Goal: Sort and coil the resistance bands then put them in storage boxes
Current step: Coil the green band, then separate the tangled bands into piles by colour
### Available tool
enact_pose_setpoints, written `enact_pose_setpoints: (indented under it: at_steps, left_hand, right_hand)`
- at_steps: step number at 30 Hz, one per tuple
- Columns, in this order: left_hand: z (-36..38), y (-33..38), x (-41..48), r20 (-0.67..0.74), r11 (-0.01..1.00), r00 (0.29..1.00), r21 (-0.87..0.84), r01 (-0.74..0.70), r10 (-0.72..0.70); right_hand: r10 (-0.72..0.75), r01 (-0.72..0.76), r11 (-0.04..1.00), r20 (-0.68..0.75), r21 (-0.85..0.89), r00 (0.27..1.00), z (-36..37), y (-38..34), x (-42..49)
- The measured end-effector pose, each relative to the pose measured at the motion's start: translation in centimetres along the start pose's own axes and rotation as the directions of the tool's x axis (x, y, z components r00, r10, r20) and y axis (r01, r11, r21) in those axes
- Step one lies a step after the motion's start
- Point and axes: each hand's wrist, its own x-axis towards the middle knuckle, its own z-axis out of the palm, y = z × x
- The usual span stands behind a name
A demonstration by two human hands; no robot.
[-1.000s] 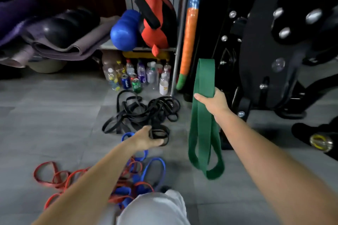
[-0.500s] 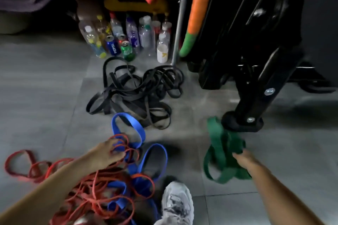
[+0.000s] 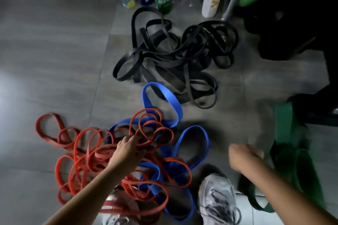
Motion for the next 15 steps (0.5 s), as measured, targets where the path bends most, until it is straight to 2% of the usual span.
enact_pose_setpoints:
  at_steps: [1, 3, 4, 6, 7, 8, 10, 11, 12, 13, 15]
  left_hand:
    - [0.3, -0.3, 0.2, -0.071, 1.000, 0.997, -0.030, -0.003, 0.001]
    - [0.2, -0.7, 0.1, -0.205, 1.000, 0.979, -0.010, -0.011, 0.009]
    - [0.0, -1.1, 0.1, -0.225, 1.000, 0.974, 0.016, -0.003, 0.006]
    - [-0.2, -1.8, -0.2, -0.149, 0.997, 0.989, 0.078, 0.008, 0.004]
    - [-0.1, -1.9, -0.6, -0.098, 0.988, 0.994, 0.149, -0.042, 0.057]
    - [0.1, -1.7, -1.0, -0.055, 0.954, 0.982, 0.253, -0.159, 0.178]
    - [0.7, -0.8, -1.2, 0.059, 0.785, 0.879, 0.425, -0.451, 0.473]
    - [1.2, -0.1, -1.0, 0.111, 0.700, 0.825, 0.473, -0.535, 0.554]
    - [1.7, 0.7, -0.7, 0.172, 0.684, 0.815, 0.463, -0.563, 0.554]
    - [2.0, 1.3, -0.1, 0.219, 0.732, 0.844, 0.423, -0.534, 0.489]
    - [2.2, 1.3, 0.9, 0.307, 0.792, 0.899, 0.439, -0.425, 0.312]
  right_hand:
    - [-0.078, 0.079, 0.996, -0.053, 0.032, 0.996, -0.7, -2.2, -0.2]
    - [-0.229, 0.271, 0.953, -0.259, 0.139, 0.938, -1.5, -6.9, -0.2]
    - [-0.285, 0.353, 0.924, -0.355, 0.144, 0.891, -1.8, -8.8, -0.1]
    - [-0.380, 0.459, 0.888, -0.512, 0.031, 0.770, -1.6, -11.3, 0.1]
    - [-0.439, 0.487, 0.871, -0.543, -0.062, 0.716, -1.4, -12.0, 0.2]
    - [-0.504, 0.505, 0.848, -0.547, -0.165, 0.668, -1.2, -12.4, 0.3]
    - [-0.604, 0.520, 0.790, -0.561, -0.326, 0.566, -0.9, -12.4, 0.9]
    - [-0.639, 0.504, 0.765, -0.574, -0.401, 0.512, -0.9, -12.2, 1.4]
    - [-0.660, 0.467, 0.751, -0.554, -0.467, 0.507, -1.1, -12.1, 1.7]
    - [-0.675, 0.445, 0.736, -0.509, -0.510, 0.534, -1.1, -11.8, 2.3]
    - [-0.664, 0.461, 0.731, -0.367, -0.503, 0.651, -1.4, -11.8, 3.4]
